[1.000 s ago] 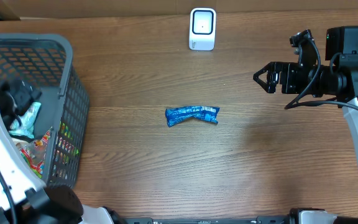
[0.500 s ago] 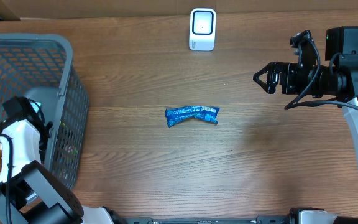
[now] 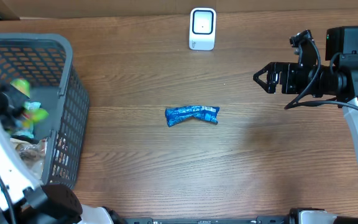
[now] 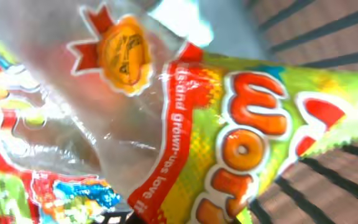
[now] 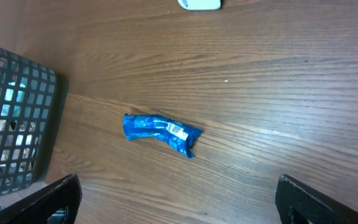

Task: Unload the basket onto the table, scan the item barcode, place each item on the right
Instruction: 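Reach the left gripper into the basket and grasp the Haribo bag, then place the Haribo bag on the table beside the blue bar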

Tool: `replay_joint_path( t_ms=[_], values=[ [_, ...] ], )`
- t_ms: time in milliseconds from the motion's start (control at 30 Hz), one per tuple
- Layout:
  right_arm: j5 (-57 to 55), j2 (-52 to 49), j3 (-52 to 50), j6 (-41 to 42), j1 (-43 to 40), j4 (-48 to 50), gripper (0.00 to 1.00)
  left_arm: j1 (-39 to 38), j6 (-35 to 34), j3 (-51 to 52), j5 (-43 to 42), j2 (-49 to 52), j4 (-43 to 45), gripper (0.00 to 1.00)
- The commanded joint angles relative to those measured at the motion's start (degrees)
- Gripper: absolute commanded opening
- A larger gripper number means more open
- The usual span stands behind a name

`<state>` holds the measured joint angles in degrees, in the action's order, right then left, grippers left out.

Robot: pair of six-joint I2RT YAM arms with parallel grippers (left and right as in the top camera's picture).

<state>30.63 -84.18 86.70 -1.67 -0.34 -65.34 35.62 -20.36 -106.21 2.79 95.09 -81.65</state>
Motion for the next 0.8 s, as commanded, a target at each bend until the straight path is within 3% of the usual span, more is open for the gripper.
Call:
replay_joint_path(
  t_ms=[0, 100, 167, 367, 500, 600, 733, 767],
  values=[
    [-0.1, -0.1, 1.5, 0.0, 0.2, 0.3, 1.00, -0.7, 7.8, -17.2, -8.9, -1.3, -5.7, 0.04],
    [-0.1, -0.1, 1.4, 0.0, 0.2, 0.3, 1.00, -4.5, 12.8, -22.2, -19.1, -1.8, -7.2, 0.04],
    [-0.1, -0.1, 1.4, 0.0, 0.2, 0.3, 1.00, -9.8, 13.6, -22.1, -21.6, -2.0, -7.6, 0.04],
    [-0.1, -0.1, 1.4, 0.0, 0.2, 0.3, 1.00, -32.9, 13.6, -12.4, -16.4, -0.3, -4.2, 0.04],
    [-0.1, -0.1, 1.4, 0.0, 0.2, 0.5, 1.00, -49.0, 3.9, 4.2, -0.1, 2.1, 1.9, 0.04],
    [-0.1, -0.1, 1.4, 0.0, 0.2, 0.5, 1.00, -54.4, -1.3, 15.1, 0.4, 3.8, 9.6, 0.04],
    [-0.2, -0.2, 1.4, 0.0, 0.2, 0.4, 1.00, -55.9, -11.0, 28.1, 0.4, 7.1, 21.5, 0.04],
    [-0.2, -0.2, 1.4, -0.1, 0.2, 0.4, 1.00, -55.7, -12.0, 29.2, 0.4, 7.8, 22.5, 0.13]
  ],
)
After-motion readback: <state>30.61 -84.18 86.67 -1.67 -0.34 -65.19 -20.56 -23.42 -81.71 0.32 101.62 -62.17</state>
